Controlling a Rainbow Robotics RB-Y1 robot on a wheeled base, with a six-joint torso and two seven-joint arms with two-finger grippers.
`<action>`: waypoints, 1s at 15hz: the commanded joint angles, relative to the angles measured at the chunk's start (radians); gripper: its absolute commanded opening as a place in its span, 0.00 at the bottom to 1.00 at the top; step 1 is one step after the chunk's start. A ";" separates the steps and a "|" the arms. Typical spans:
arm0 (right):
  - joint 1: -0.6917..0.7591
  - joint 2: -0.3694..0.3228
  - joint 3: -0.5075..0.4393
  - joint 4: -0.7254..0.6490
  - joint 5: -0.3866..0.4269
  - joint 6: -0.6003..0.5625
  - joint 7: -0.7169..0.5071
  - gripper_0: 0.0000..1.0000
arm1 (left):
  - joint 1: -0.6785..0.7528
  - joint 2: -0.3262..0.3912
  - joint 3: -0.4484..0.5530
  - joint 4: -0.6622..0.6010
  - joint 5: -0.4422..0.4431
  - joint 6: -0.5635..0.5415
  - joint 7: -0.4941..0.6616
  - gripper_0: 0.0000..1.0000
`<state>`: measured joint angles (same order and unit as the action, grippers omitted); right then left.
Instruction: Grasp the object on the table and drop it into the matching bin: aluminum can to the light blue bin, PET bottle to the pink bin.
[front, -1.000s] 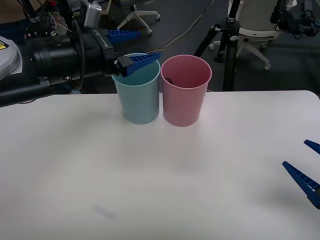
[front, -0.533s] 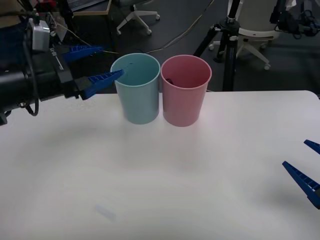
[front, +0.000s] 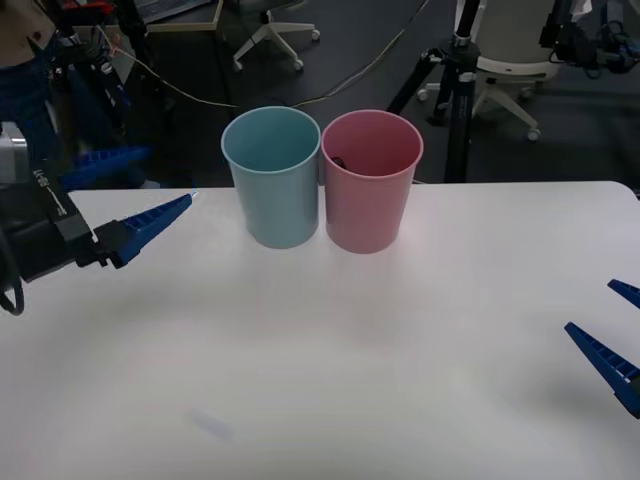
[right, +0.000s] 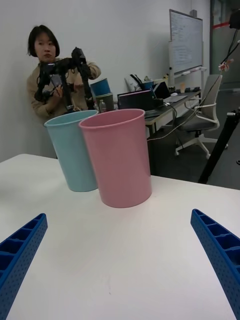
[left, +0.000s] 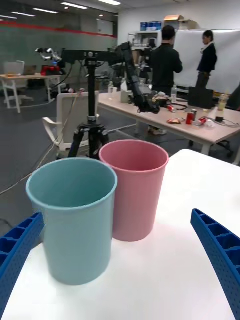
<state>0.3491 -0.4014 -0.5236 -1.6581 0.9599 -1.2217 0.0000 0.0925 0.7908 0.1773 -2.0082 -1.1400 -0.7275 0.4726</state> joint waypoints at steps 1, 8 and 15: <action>0.000 0.000 0.000 0.000 0.000 0.000 0.000 1.00 | 0.073 -0.160 0.131 -0.017 -0.116 -0.133 0.008 1.00; 0.000 0.000 0.000 0.000 0.000 0.000 0.000 1.00 | 0.254 -0.317 0.271 -0.070 -0.129 -0.245 -0.043 1.00; 0.000 0.000 0.000 0.000 0.000 0.000 0.000 1.00 | 0.438 -0.464 0.307 -0.069 -0.070 -0.332 -0.247 1.00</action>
<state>0.3491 -0.4014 -0.5236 -1.6580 0.9599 -1.2217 0.0000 0.5119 0.3300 0.4912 -2.0775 -1.2208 -1.0640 0.2453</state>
